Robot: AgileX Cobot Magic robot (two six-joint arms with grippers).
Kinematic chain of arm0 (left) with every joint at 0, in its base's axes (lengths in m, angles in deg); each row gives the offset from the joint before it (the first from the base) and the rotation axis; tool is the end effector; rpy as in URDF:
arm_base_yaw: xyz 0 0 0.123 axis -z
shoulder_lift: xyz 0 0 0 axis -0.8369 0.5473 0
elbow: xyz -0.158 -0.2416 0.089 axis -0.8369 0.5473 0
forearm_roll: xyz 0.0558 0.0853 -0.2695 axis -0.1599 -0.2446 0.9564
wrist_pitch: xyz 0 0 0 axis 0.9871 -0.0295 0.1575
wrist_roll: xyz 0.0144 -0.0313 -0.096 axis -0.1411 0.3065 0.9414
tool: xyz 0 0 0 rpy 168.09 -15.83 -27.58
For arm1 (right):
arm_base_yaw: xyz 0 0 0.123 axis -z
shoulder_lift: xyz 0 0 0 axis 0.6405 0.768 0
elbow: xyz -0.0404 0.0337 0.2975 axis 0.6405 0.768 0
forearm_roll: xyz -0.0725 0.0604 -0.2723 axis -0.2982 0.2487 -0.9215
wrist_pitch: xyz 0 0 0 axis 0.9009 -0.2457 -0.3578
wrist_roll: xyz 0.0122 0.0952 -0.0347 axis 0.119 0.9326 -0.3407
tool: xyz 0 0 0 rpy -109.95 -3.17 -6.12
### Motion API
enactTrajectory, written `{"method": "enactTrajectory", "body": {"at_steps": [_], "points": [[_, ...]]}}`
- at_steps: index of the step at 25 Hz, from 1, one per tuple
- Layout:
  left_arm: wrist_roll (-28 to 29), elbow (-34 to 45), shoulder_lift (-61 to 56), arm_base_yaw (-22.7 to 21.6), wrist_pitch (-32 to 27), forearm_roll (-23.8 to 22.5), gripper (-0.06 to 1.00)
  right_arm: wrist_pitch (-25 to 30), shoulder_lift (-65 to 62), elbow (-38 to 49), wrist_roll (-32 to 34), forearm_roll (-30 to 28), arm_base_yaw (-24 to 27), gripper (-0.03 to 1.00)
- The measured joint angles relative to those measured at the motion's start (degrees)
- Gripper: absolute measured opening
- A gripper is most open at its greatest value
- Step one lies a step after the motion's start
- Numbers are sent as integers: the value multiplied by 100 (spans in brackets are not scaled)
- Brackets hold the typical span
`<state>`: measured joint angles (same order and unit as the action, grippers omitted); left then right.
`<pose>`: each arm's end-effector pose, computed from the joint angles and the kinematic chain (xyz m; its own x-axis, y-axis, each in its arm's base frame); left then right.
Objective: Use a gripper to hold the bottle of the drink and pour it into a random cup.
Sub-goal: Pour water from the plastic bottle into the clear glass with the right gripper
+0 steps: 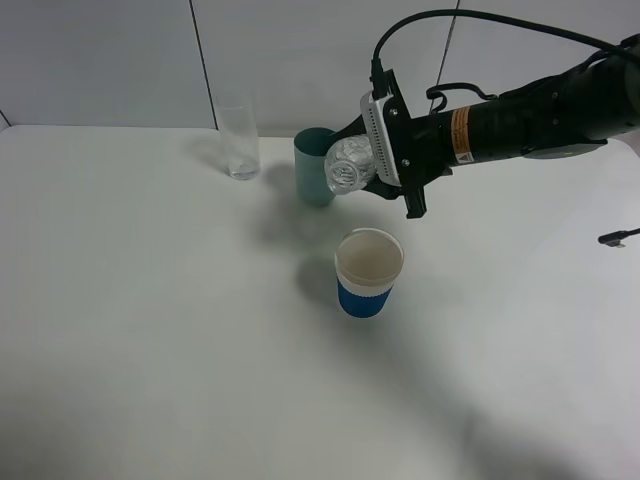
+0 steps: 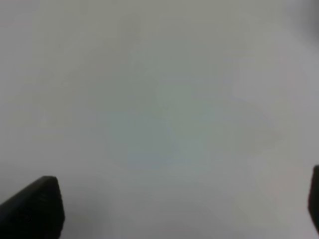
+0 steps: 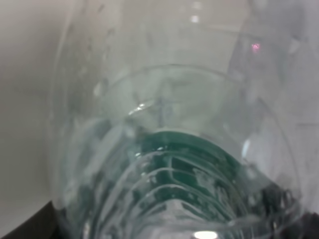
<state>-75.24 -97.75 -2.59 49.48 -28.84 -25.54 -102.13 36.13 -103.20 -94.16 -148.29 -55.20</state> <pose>0.0402 -0.0059 0.2917 -0.5451 0.0676 -0.8356 0.0375 0.9977 0.0562 0.3741 0.1738 0.1551 0.8558 -0.4959 -0.1471 -0.3426 -0.3303 -0.8795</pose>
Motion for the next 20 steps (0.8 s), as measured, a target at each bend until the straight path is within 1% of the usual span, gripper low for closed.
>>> {"method": "enactTrajectory", "body": {"at_steps": [5,11,15,20], "points": [[0,0,0,0,0,0,99,-52,0,0,-578,-11,0,56],[0,0,0,0,0,0,99,22,0,0,-993,-83,0,56],[0,0,0,0,0,0,99,95,0,0,-1217,-144,0,56],[0,0,0,0,0,0,99,95,0,0,-1254,-177,0,56]]}}
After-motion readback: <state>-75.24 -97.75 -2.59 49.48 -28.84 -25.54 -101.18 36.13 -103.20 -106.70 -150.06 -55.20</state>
